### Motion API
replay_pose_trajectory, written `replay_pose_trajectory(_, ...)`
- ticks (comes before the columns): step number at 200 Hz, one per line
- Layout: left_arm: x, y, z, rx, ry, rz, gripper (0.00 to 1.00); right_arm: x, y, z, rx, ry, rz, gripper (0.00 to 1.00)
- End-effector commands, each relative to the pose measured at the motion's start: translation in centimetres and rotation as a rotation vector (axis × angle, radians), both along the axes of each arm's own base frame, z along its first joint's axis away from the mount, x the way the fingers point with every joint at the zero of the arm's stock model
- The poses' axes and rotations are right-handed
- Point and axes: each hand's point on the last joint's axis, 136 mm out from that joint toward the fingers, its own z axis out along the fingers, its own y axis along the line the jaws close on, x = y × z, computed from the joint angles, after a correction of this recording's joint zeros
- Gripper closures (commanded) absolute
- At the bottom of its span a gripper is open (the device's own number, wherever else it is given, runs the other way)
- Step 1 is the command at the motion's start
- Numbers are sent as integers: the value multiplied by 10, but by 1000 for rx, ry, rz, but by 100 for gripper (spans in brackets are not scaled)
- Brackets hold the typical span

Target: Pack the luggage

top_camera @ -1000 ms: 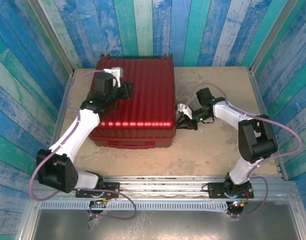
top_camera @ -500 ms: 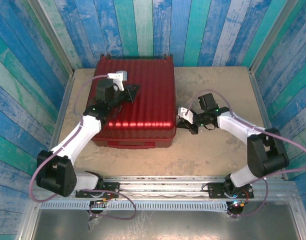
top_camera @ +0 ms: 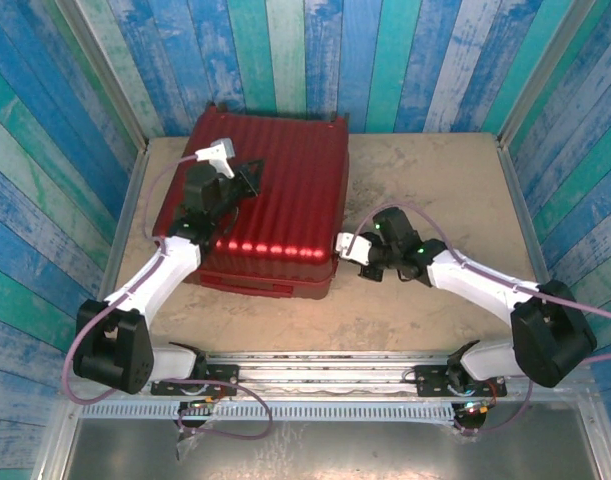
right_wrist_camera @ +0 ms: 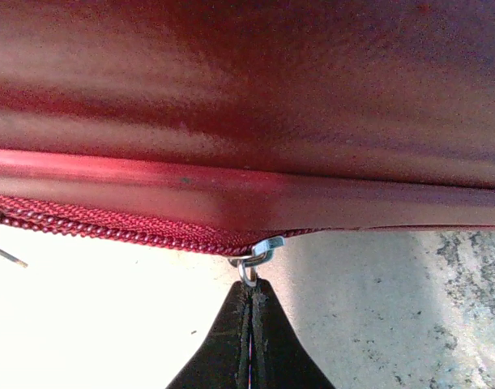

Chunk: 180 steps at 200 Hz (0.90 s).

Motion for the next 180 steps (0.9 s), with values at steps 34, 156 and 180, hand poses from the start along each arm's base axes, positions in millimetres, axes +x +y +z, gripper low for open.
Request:
replay_pose_trajectory(34,-73,-9,-210,45,716,-31,100,-46,2,-43,-172,78,30,100)
replay_pose_trajectory(156,-93,-2,-244,5,706,41,100,-86,38,-43,-169,219,-114,100)
replay_pose_trajectory(180,-98,-1,-246,-2,690,42,100,-102,62,-33,-70,301,-126,100)
